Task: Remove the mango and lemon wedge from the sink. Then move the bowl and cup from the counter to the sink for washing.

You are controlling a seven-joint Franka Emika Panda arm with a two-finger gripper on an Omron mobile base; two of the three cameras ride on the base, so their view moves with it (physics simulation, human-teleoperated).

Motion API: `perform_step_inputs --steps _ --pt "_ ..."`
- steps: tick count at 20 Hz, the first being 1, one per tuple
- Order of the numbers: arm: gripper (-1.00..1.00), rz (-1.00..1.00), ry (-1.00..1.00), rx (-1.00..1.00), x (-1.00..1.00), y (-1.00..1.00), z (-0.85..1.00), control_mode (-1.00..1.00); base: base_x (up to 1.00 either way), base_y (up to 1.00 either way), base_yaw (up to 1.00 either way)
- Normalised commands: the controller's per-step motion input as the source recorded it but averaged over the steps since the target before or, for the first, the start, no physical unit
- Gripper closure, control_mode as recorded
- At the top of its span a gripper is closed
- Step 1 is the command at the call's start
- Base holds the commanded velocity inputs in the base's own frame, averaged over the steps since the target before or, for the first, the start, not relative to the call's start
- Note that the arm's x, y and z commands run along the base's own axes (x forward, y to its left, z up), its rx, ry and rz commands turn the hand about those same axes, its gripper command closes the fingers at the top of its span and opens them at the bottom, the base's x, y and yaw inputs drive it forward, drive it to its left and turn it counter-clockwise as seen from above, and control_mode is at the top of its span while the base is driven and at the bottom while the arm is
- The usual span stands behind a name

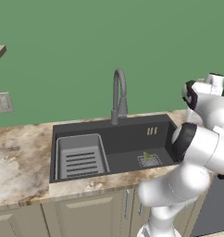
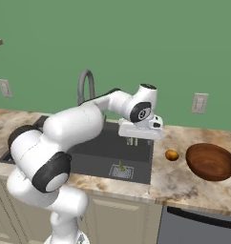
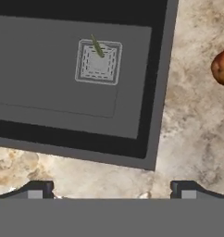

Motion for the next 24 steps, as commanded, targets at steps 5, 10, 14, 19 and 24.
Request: perform_step_inputs --steps 5,10,14,19,24 --pt "-1.00 -0.27 -0.08 -0.05 -0.03 0.43 0.00 -1.00 0.00 0.00 0.00" --pt "-1.00 -0.20 -0.18 -0.15 0.04 0.42 0.00 -1.00 0.00 0.00 0.00" --pt "-1.00 -0.15 -0.05 -0.22 0.15 0.41 0.00 -1.00 0.00 0.00 0.00" --pt "-1.00 -0.07 0.03 -0.17 0.24 0.32 -0.02 -1.00 0.00 0.00 0.00" --pt "-1.00 0.00 0.18 -0.06 0.35 0.20 -0.03 -1.00 0.00 0.00 0.00"
